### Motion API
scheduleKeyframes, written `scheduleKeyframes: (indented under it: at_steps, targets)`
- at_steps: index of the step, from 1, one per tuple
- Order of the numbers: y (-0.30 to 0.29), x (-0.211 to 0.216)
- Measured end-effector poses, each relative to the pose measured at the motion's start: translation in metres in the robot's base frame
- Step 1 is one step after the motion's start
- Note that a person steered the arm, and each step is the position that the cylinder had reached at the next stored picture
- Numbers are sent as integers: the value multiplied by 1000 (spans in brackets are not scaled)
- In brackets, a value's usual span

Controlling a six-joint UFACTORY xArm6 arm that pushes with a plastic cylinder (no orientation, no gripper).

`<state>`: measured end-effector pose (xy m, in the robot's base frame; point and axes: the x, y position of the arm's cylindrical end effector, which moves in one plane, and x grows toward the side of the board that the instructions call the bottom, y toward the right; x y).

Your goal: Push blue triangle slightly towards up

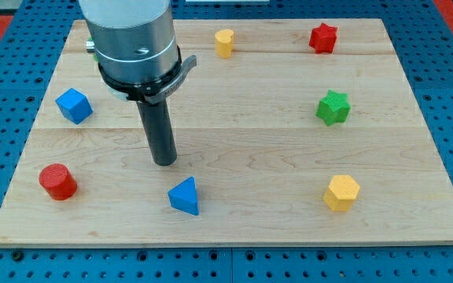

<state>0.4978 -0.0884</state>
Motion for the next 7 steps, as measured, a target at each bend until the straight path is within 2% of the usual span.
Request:
scheduleKeyframes:
  at_steps: [2,3,4,5,7]
  targets:
    - [1,29]
    - [-5,26]
    - [-27,54]
    - [-27,119]
    - [54,54]
